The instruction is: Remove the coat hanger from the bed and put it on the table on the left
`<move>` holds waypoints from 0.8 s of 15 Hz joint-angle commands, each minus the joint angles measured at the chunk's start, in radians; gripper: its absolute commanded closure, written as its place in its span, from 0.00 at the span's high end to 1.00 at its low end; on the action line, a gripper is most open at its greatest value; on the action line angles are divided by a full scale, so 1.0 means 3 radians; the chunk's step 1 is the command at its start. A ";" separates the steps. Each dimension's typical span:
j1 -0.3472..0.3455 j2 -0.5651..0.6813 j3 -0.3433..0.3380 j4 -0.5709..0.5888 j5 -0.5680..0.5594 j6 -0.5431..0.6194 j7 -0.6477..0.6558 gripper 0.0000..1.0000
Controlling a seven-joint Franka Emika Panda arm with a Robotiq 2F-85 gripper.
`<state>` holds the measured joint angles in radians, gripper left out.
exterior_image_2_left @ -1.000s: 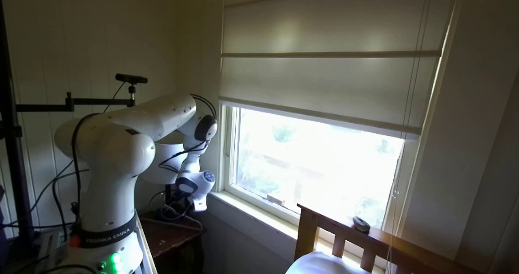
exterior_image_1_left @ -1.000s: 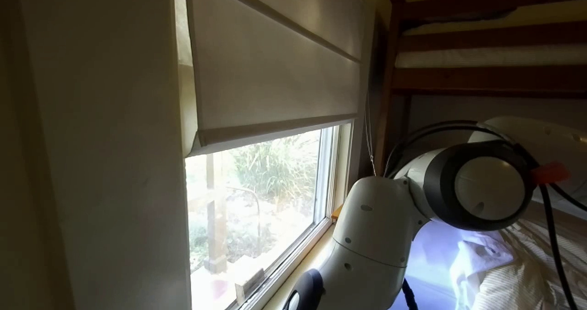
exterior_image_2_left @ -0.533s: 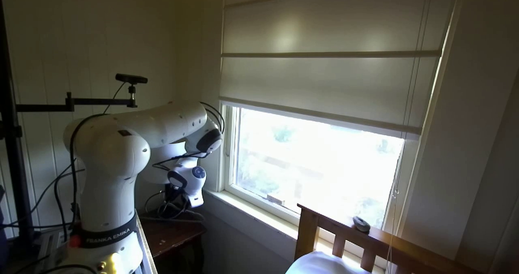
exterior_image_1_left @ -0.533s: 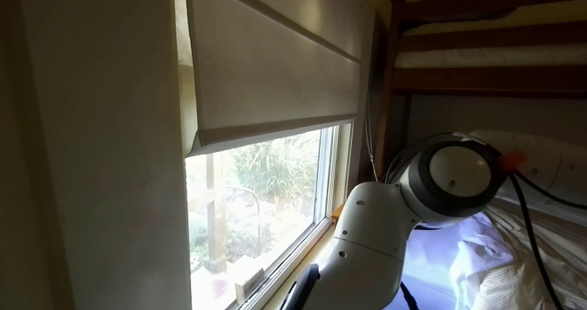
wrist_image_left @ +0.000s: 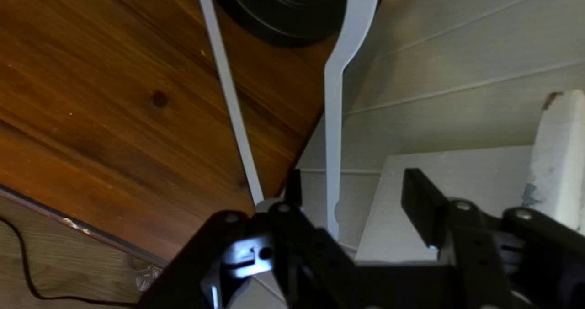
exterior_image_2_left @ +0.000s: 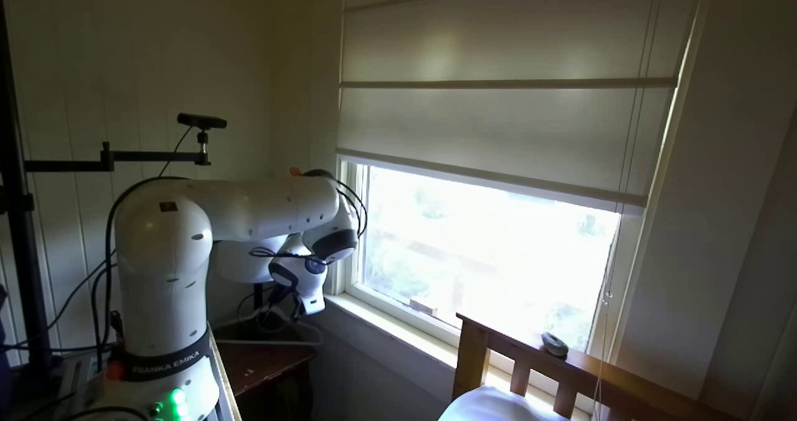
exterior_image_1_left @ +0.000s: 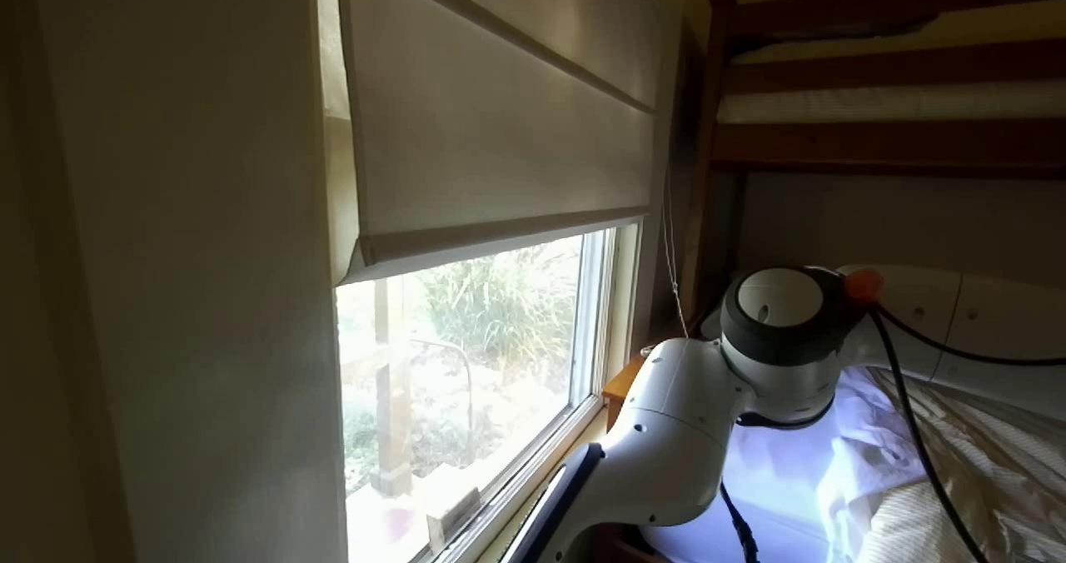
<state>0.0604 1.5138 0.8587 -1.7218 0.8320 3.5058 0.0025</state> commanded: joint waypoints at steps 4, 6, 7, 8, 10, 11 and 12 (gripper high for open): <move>-0.0535 -0.0012 0.0094 -0.0909 -0.1438 0.0504 0.1426 1.00; -0.0642 -0.0012 0.0016 -0.1203 -0.1875 0.0660 0.1900 1.00; -0.0714 -0.0012 -0.0022 -0.1355 -0.2014 0.0633 0.2037 1.00; -0.0773 -0.0012 -0.0049 -0.1498 -0.2048 0.0549 0.2086 1.00; -0.0725 -0.0122 -0.0167 -0.1731 -0.1703 0.0377 0.1998 1.00; -0.0607 -0.0273 -0.0258 -0.1842 -0.1483 0.0395 0.2063 1.00; -0.0549 -0.0372 -0.0310 -0.1942 -0.1315 0.0407 0.2123 1.00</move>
<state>-0.1454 1.5017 0.8109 -2.2004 0.3206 3.6418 0.5827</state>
